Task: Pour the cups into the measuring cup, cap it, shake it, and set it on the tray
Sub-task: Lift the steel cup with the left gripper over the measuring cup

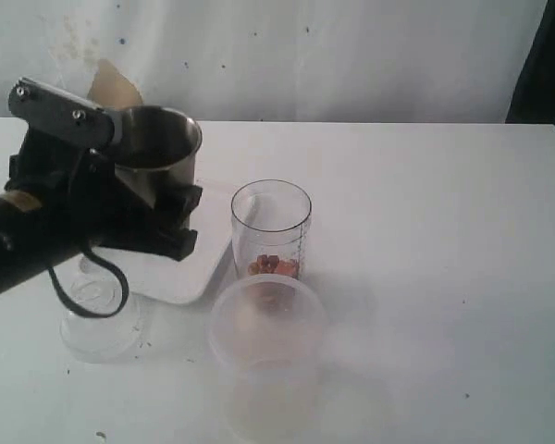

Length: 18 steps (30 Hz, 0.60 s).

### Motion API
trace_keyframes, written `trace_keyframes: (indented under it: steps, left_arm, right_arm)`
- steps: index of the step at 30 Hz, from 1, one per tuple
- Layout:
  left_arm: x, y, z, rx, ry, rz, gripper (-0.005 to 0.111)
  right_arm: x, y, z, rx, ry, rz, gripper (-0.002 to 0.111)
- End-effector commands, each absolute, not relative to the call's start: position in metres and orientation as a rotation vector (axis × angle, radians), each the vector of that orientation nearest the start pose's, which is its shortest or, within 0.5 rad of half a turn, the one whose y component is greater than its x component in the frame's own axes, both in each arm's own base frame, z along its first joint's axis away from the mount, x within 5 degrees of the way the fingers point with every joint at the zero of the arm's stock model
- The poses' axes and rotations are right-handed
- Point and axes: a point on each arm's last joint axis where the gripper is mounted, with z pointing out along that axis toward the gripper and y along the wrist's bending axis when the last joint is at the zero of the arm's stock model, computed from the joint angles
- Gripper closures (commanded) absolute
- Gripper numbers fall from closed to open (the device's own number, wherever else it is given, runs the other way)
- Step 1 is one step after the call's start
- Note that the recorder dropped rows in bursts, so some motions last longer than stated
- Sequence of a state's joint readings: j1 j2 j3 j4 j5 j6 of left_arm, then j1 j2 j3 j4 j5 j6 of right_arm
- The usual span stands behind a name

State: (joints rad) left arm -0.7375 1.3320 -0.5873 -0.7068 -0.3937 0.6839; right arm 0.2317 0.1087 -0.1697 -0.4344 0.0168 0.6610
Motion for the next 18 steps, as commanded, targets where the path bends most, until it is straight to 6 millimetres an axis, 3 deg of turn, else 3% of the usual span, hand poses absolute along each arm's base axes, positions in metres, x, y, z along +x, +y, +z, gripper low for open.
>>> trace_keyframes:
  steps: [1, 5, 10, 18]
  left_arm:
    - [0.223, -0.160, 0.268, 0.507, 1.799, -0.122, 0.107]
    - [0.235, -0.165, 0.274, 0.538, 1.861, -0.017, 0.107]
    - [0.254, -0.181, 0.261, 0.683, 1.930, 0.102, 0.107]
    - [0.262, -0.184, 0.261, 0.793, 1.923, 0.245, 0.107]
  right_arm:
    - [0.056, 0.013, 0.263, -0.001, 1.435, 0.367, 0.108]
    - [0.056, 0.013, 0.263, -0.001, 1.435, 0.367, 0.108]
    - [0.056, 0.013, 0.263, -0.001, 1.435, 0.367, 0.108]
    - [0.056, 0.013, 0.263, -0.001, 1.435, 0.367, 0.108]
